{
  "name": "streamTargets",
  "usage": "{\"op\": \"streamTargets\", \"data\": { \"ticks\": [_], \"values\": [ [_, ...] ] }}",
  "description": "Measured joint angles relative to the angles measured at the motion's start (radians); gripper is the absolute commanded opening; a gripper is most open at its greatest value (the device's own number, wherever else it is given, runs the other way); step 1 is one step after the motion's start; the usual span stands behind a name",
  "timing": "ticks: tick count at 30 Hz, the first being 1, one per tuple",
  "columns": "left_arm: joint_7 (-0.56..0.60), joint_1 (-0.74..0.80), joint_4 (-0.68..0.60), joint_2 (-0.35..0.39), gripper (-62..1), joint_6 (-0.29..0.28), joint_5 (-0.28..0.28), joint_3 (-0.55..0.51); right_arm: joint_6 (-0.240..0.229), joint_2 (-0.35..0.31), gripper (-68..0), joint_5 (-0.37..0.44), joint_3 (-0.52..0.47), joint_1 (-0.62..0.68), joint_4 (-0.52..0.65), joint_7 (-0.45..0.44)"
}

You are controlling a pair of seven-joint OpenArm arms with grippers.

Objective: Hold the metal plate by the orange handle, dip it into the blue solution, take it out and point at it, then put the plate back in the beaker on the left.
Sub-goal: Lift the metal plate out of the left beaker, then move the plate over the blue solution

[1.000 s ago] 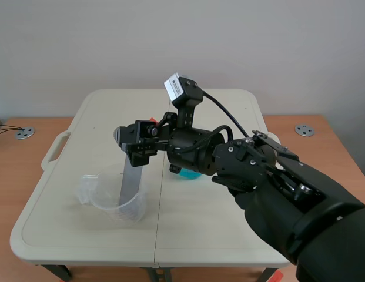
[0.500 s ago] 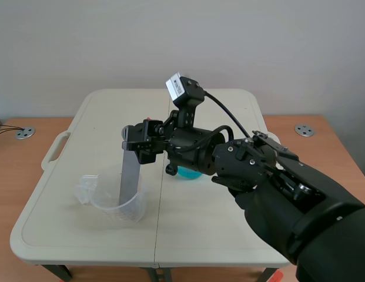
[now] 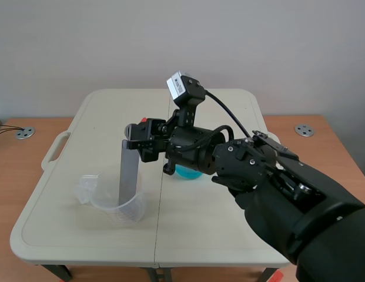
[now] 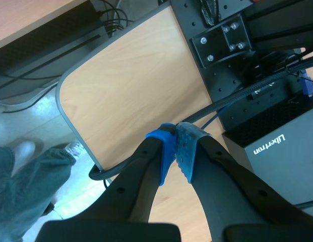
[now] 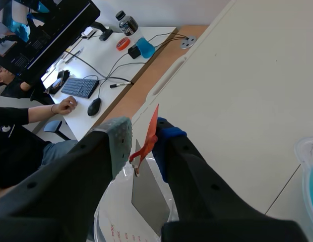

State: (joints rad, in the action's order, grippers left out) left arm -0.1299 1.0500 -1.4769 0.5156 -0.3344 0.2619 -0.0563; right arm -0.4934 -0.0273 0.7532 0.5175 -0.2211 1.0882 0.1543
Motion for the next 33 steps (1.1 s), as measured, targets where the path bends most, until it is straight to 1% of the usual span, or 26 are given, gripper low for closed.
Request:
{"op": "streamTargets", "data": {
  "ticks": [3, 6, 8, 12, 16, 19, 21, 24, 28, 30, 33],
  "values": [
    [0.0, 0.0, 0.0, 0.0, -58.2, 0.0, 0.0, 0.0, 0.0, 0.0, -56.9, 0.0, 0.0, 0.0, 0.0, 0.0],
    [0.0, 0.0, 0.0, 0.0, -58.2, 0.0, 0.0, 0.0, 0.0, 0.0, -62.6, 0.0, 0.0, 0.0, 0.0, 0.0],
    [0.0, 0.0, 0.0, 0.0, -58.2, 0.0, 0.0, 0.0, 0.0, 0.0, -65.3, 0.0, 0.0, 0.0, 0.0, -0.006],
    [0.0, 0.0, 0.0, 0.0, -58.2, 0.0, 0.0, 0.0, -0.002, 0.0, -66.0, 0.004, 0.0, 0.0, 0.0, -0.008],
    [0.0, 0.0, 0.0, 0.0, -58.2, 0.0, 0.0, 0.0, -0.047, 0.0, -66.0, 0.003, 0.0, 0.0, 0.0, -0.007],
    [0.0, 0.0, 0.0, 0.0, -58.2, 0.0, 0.0, 0.0, -0.063, 0.003, -66.0, 0.003, 0.0, 0.0, 0.0, -0.007],
    [0.0, 0.0, 0.0, 0.0, -58.2, 0.0, 0.0, 0.0, -0.093, 0.006, -66.0, -0.003, 0.0, 0.0, 0.0, -0.007],
    [0.0, 0.0, 0.0, 0.0, -58.2, 0.0, 0.0, 0.0, -0.103, 0.021, -66.0, -0.004, 0.0, 0.0, 0.0, -0.007],
    [0.0, 0.0, 0.0, 0.0, -58.2, 0.0, 0.0, 0.0, -0.145, 0.035, -66.0, -0.005, 0.0, 0.0, 0.0, -0.007],
    [0.0, 0.0, 0.0, 0.0, -58.2, 0.0, 0.0, 0.0, -0.166, 0.039, -66.0, -0.025, 0.0, 0.0, 0.0, -0.007],
    [0.0, 0.0, 0.0, 0.0, -58.2, 0.0, 0.0, 0.0, -0.177, 0.041, -66.0, -0.032, 0.002, 0.0, 0.0, -0.006]
  ]
}}
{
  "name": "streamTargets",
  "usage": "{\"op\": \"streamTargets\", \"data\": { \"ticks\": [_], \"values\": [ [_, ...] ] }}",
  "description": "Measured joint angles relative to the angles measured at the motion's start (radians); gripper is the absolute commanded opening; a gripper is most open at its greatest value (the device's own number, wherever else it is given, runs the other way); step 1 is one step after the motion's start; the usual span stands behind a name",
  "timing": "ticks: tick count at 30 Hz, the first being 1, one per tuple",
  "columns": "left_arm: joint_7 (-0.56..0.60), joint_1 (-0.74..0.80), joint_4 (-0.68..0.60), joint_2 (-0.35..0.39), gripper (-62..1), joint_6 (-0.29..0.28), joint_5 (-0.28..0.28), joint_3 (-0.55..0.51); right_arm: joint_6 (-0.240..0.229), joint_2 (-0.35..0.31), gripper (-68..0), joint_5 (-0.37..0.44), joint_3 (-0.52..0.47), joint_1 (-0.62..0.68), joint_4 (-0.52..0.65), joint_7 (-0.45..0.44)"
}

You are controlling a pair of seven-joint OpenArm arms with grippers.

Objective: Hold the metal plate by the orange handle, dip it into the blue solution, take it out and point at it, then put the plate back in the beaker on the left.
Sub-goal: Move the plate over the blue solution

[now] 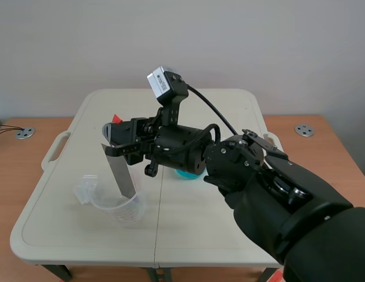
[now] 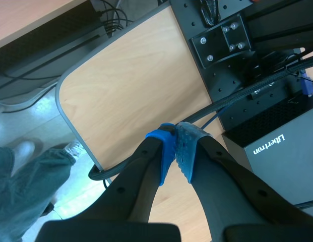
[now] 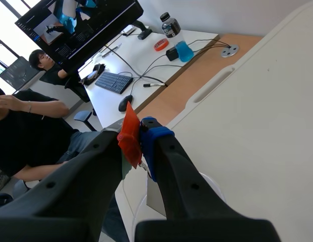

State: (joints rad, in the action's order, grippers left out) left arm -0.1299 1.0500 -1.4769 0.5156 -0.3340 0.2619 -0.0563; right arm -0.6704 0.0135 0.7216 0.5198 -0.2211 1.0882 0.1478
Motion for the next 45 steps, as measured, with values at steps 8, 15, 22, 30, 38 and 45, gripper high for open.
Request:
{"op": "streamTargets", "data": {
  "ticks": [8, 15, 22, 30, 38, 45],
  "values": [
    [0.0, 0.0, 0.0, 0.0, -58.2, 0.0, 0.0, 0.0, -0.001, 0.001, -66.0, -0.026, 0.053, -0.002, 0.0, 0.0],
    [0.0, 0.0, 0.0, 0.0, -58.2, 0.0, 0.0, 0.0, -0.001, 0.0, -66.0, -0.026, 0.058, -0.002, 0.032, 0.001],
    [0.0, 0.0, 0.0, 0.0, -58.2, 0.0, 0.0, 0.0, -0.001, 0.0, -66.0, -0.025, 0.058, -0.002, 0.121, 0.043],
    [0.0, 0.0, 0.0, 0.0, -58.2, 0.0, 0.0, 0.0, -0.001, 0.0, -66.0, -0.022, 0.058, -0.002, 0.213, 0.101],
    [0.0, 0.0, 0.0, 0.0, -58.2, 0.0, 0.0, 0.0, 0.029, 0.0, -66.0, 0.018, 0.057, -0.001, 0.326, 0.179],
    [0.0, 0.0, 0.0, 0.0, -58.2, 0.0, 0.0, 0.0, 0.049, -0.007, -66.0, 0.07, 0.052, 0.0, 0.434, 0.254]
  ]
}}
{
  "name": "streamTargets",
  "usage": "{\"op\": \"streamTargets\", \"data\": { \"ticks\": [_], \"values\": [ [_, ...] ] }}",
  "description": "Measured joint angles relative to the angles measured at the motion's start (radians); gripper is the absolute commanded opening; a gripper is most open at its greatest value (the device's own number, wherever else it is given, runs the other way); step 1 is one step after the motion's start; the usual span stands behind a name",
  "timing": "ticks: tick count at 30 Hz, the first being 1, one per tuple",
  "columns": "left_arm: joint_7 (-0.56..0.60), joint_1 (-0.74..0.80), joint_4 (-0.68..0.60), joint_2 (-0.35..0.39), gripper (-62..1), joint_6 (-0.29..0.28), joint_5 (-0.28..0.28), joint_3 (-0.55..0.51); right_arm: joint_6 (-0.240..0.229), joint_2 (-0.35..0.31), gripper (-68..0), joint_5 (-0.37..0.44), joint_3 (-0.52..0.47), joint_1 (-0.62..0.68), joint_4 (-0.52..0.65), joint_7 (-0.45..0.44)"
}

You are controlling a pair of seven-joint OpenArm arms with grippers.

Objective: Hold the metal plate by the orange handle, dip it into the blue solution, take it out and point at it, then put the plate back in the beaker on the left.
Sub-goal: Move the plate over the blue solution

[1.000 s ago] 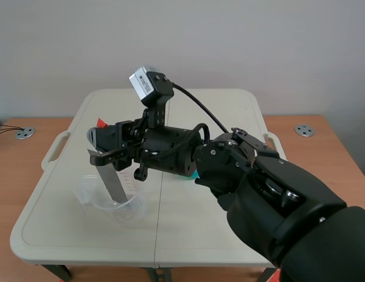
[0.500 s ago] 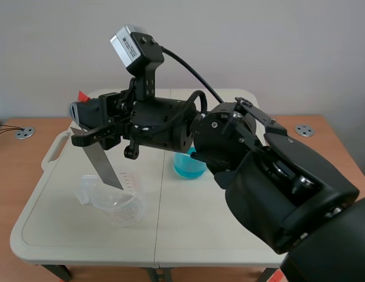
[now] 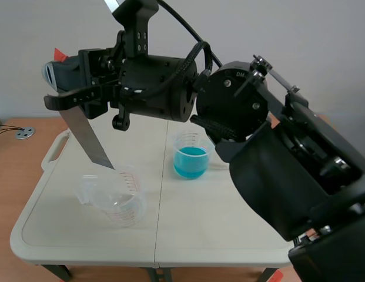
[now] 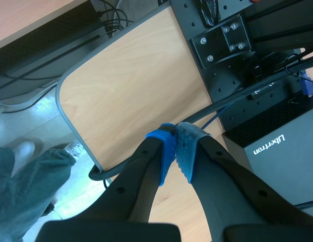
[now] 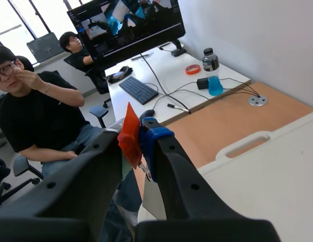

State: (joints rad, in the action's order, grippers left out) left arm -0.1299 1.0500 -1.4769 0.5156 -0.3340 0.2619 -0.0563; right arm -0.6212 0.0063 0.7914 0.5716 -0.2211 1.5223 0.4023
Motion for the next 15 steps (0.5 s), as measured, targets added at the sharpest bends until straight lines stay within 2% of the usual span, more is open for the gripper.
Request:
{"op": "streamTargets", "data": {
  "ticks": [6, 15],
  "values": [
    [0.0, 0.0, 0.0, 0.0, -58.2, 0.0, 0.0, 0.0, 0.031, -0.031, -66.0, 0.046, -0.034, 0.0, 0.077, 0.026],
    [0.0, 0.0, 0.0, 0.0, -58.2, 0.0, 0.0, 0.0, 0.033, -0.098, -66.0, 0.105, -0.108, 0.0, 0.113, 0.052]
  ]
}}
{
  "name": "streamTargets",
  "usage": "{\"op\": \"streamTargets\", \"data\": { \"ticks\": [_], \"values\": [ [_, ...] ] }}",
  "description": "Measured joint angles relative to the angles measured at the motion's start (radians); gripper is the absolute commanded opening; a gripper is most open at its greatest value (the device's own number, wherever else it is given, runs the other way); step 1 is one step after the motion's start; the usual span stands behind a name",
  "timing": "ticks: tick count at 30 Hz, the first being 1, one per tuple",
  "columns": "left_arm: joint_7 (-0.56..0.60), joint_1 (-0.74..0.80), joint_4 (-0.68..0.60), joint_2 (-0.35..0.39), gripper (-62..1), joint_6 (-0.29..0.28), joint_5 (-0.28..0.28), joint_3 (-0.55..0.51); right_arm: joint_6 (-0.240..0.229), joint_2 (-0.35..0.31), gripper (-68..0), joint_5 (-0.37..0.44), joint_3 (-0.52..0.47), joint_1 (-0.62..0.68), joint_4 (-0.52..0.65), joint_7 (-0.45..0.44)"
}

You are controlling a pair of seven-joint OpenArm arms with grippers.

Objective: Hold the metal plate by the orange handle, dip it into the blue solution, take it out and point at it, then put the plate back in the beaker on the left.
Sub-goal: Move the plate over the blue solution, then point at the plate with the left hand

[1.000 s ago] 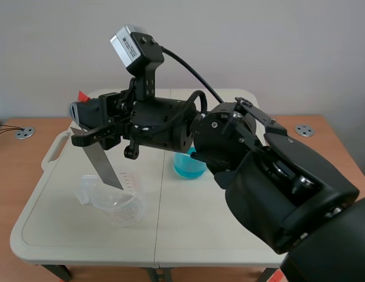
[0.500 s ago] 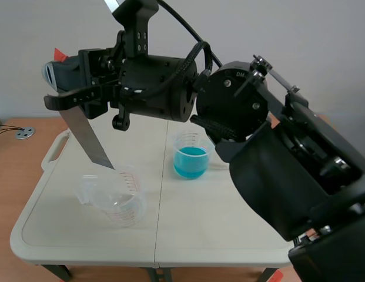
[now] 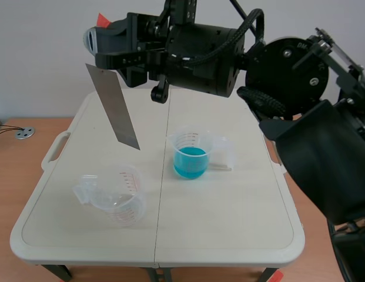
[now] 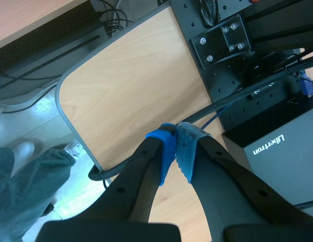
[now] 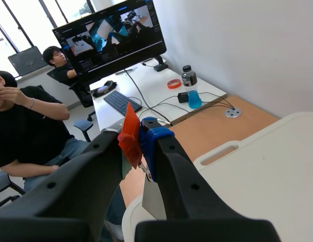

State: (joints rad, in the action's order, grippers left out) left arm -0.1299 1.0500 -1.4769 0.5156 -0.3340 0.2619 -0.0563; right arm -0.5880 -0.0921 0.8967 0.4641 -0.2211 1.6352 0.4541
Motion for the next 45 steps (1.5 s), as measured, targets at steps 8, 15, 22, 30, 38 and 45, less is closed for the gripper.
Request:
{"op": "streamTargets", "data": {
  "ticks": [8, 15, 22, 30, 38, 45],
  "values": [
    [0.0, 0.0, -0.092, 0.0, -58.2, 0.0, 0.0, -0.029, 0.0, -0.08, -66.0, 0.064, -0.083, 0.0, 0.006, 0.0],
    [0.0, 0.0, -0.216, 0.003, -58.2, 0.0, 0.0, -0.104, 0.0, -0.153, -66.0, 0.123, -0.103, -0.032, 0.006, 0.004],
    [-0.004, -0.066, -0.269, 0.003, -58.2, 0.008, 0.0, -0.14, 0.026, -0.203, -66.0, 0.148, -0.103, -0.082, 0.006, -0.005],
    [-0.008, -0.192, -0.278, 0.084, -58.2, 0.01, 0.0, -0.145, 0.024, -0.228, -66.0, 0.16, -0.103, -0.126, -0.01, -0.035],
    [-0.008, -0.343, -0.282, 0.164, -58.2, 0.007, 0.058, -0.145, 0.024, -0.232, -66.0, 0.196, -0.103, -0.163, -0.111, -0.038],
    [-0.008, -0.5, -0.282, 0.169, -58.2, -0.018, 0.063, -0.114, 0.024, -0.232, -66.0, 0.196, -0.1, -0.211, -0.18, -0.038]
  ]
}}
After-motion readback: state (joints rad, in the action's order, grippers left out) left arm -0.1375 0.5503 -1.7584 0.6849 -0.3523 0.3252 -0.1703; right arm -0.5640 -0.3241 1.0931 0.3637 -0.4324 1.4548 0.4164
